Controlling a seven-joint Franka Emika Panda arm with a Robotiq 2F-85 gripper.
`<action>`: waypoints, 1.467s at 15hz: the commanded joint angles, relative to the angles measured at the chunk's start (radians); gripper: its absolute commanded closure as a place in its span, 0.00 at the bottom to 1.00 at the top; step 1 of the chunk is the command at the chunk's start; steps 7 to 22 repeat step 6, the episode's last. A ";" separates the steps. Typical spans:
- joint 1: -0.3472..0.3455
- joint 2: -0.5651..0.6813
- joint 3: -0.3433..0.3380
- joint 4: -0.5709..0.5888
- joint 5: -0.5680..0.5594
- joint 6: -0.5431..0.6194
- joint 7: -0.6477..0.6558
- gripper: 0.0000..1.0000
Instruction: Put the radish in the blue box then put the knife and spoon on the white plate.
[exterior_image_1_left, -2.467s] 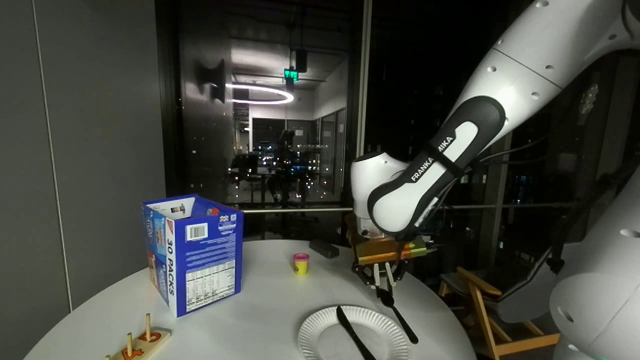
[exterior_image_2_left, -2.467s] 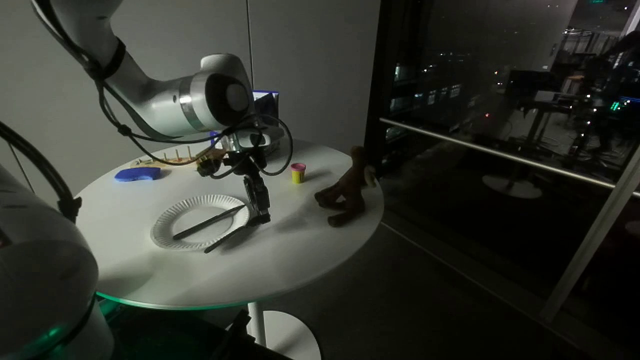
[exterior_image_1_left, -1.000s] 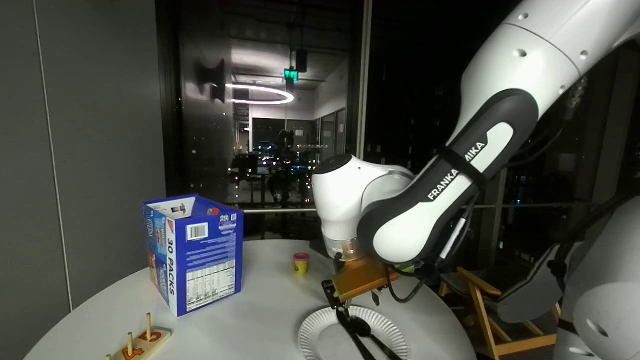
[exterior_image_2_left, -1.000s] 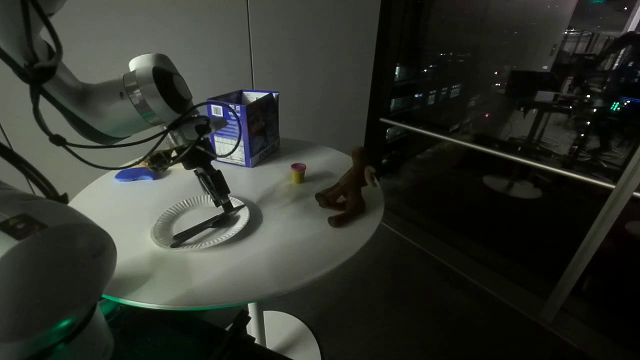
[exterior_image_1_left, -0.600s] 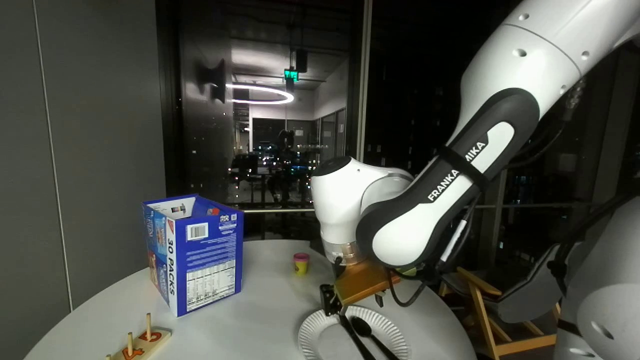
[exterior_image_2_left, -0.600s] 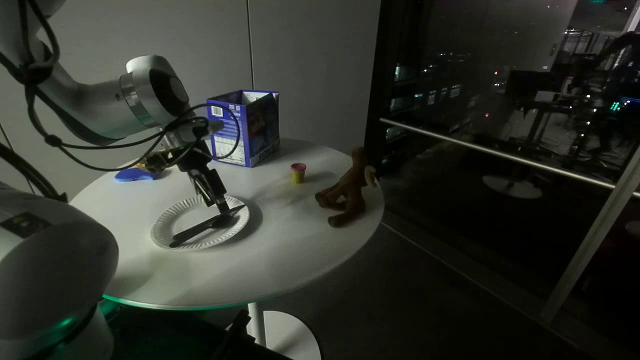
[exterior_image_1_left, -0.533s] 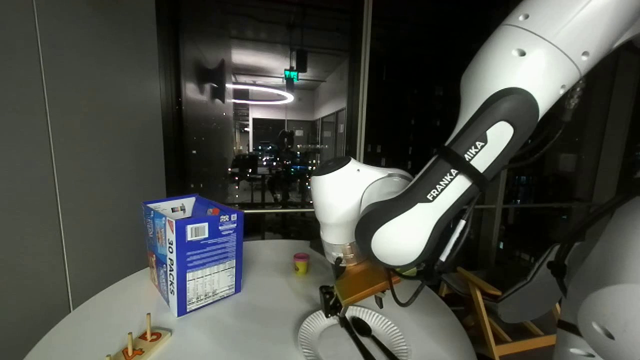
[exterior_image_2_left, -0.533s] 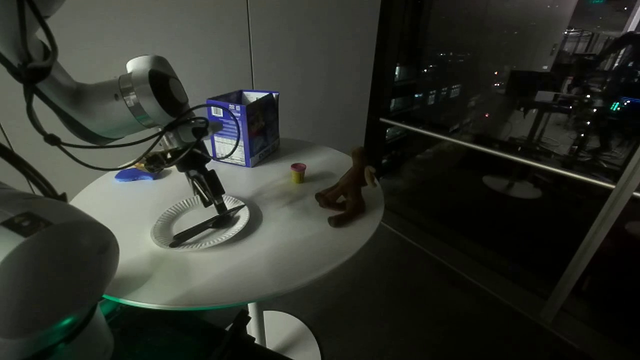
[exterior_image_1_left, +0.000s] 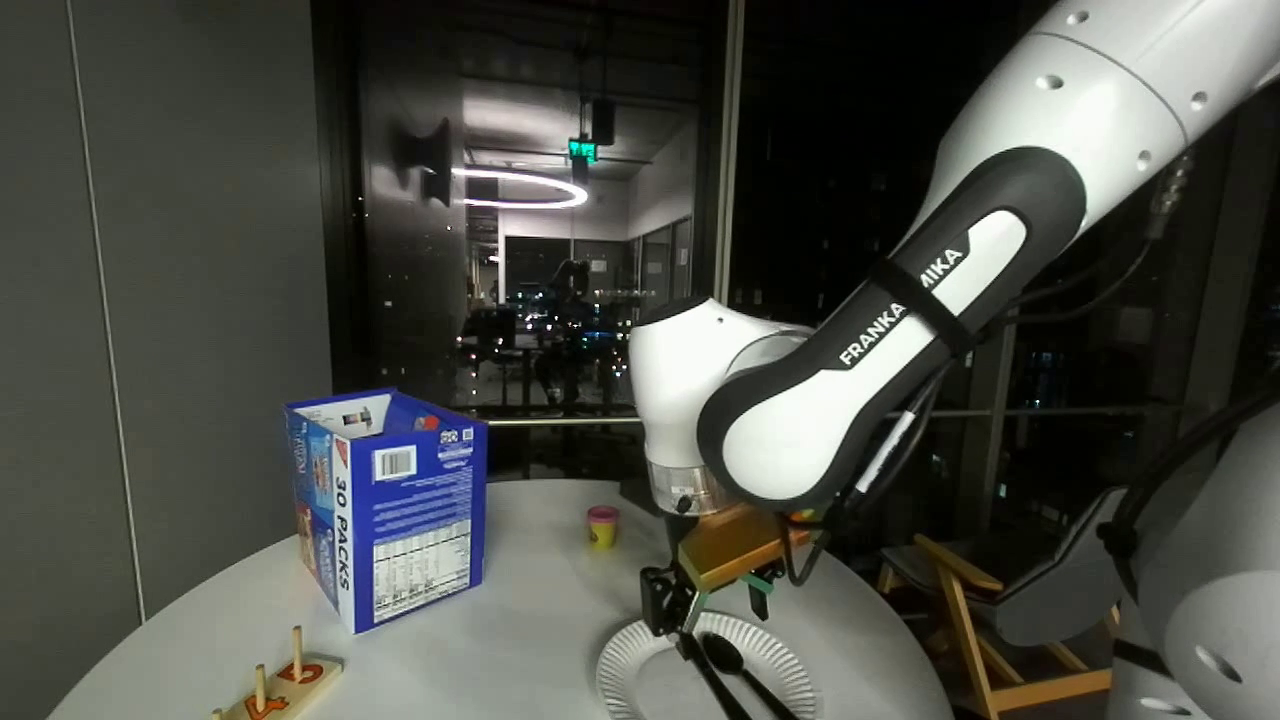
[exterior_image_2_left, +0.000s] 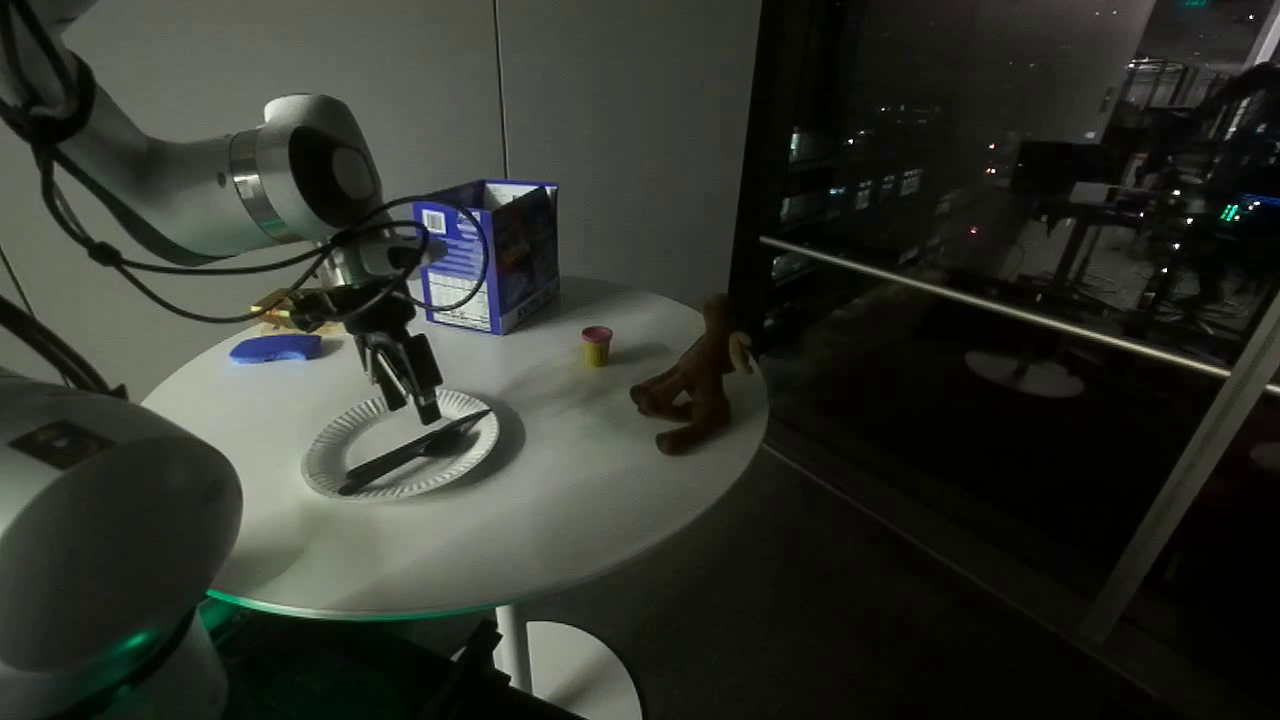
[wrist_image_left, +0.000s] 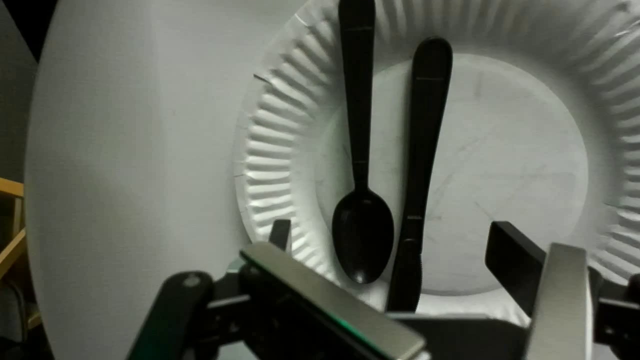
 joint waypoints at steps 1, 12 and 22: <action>-0.004 -0.059 0.003 0.000 0.017 -0.039 -0.025 0.00; -0.011 -0.016 0.013 -0.002 0.006 -0.013 -0.006 0.00; -0.011 -0.016 0.013 -0.002 0.006 -0.013 -0.006 0.00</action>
